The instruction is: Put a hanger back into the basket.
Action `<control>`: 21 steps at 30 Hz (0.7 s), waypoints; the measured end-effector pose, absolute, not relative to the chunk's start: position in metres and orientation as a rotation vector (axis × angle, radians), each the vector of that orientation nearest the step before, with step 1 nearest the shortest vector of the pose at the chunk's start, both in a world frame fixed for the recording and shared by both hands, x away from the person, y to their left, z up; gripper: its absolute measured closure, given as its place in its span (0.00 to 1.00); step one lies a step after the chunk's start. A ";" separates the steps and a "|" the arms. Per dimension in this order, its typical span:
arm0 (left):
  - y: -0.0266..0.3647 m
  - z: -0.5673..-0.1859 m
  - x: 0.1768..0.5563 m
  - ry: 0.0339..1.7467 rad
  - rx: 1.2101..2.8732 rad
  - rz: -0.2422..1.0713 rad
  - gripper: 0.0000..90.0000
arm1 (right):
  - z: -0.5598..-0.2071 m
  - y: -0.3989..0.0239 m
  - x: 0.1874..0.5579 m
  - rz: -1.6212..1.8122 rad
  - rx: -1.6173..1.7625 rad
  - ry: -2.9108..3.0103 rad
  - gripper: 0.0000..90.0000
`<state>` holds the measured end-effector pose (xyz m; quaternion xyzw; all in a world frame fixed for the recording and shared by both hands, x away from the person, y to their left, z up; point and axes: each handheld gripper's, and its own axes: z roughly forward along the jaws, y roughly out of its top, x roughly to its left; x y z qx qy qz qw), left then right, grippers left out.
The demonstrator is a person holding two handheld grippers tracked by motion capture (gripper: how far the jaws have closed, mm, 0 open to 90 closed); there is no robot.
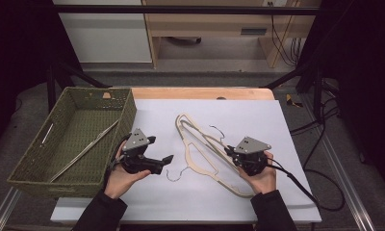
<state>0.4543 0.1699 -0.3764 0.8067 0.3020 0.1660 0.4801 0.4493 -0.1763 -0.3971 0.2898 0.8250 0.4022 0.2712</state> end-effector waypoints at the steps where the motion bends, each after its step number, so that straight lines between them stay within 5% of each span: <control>1: 0.170 -0.376 0.454 0.735 1.973 0.403 0.10 | -0.395 -0.177 0.449 1.102 0.774 2.224 0.96; 21: 0.147 -0.381 0.448 0.620 2.072 0.364 0.18 | -0.392 -0.146 0.439 1.456 0.627 2.455 0.96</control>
